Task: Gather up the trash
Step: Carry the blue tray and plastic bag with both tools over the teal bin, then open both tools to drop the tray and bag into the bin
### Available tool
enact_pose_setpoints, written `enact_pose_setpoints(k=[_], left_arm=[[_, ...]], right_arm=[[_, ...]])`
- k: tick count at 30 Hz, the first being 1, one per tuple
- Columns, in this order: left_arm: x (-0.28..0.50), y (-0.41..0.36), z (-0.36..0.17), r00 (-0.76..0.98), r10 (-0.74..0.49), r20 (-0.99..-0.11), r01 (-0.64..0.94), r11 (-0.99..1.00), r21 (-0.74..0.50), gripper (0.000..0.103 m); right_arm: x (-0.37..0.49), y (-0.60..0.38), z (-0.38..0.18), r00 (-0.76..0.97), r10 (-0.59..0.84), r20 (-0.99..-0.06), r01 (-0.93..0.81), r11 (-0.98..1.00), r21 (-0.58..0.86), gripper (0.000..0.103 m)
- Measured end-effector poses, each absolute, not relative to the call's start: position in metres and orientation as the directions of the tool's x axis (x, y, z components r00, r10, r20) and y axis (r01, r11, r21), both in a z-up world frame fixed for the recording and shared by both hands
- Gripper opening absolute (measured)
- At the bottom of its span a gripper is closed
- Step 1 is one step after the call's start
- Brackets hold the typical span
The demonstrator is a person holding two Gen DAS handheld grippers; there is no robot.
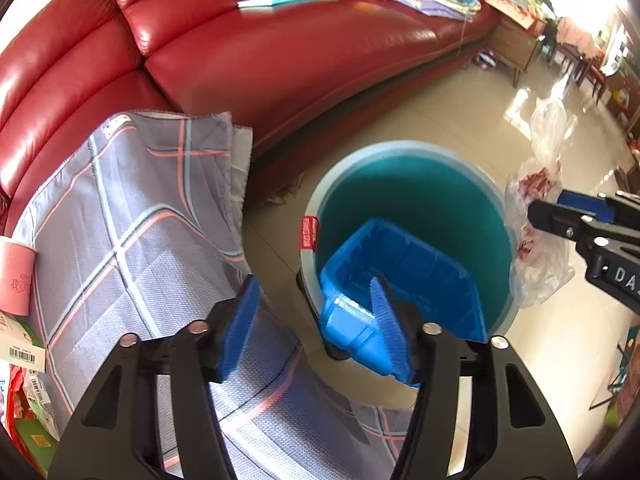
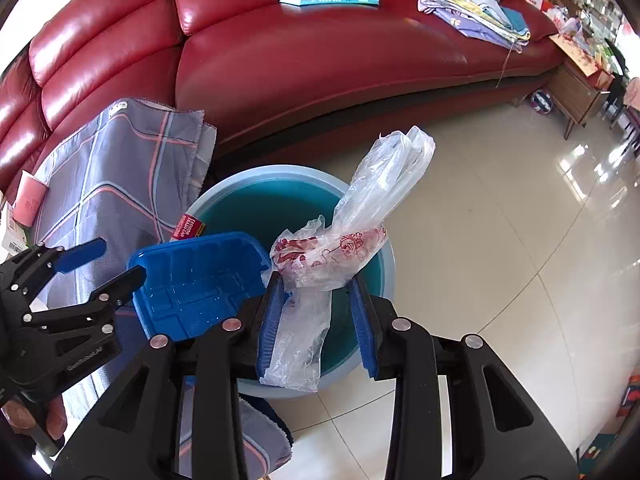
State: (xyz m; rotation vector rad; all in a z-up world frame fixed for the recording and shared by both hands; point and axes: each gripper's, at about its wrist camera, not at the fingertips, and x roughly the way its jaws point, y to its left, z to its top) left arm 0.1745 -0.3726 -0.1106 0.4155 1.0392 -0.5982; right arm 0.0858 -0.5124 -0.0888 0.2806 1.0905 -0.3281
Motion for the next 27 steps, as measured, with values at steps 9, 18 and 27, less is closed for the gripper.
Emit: enact_pose_setpoints(k=[9,18,27], left_arm=[[0.171,-0.363,-0.098,0.396,-0.276,-0.876,0.627,0.778,0.038,0.07],[0.164,-0.34,-0.091,0.385,-0.286,-0.877,0.603,0.797,0.005,0.08],[0.16,-0.321,-0.082,0.403,-0.302,-0.864,0.584,0.812,-0.01,0.091]], right_arm=[[0.09,-0.509,-0.09,0.411,-0.119,-0.904,0.379,0.924,0.05,0.033],[0.097,-0.497,-0.101,0.385,-0.086,-0.919,0.355,0.933,0.061,0.045],[0.101,-0.484,-0.092,0.39,-0.075,-0.918,0.349,0.935,0.072,0.084]])
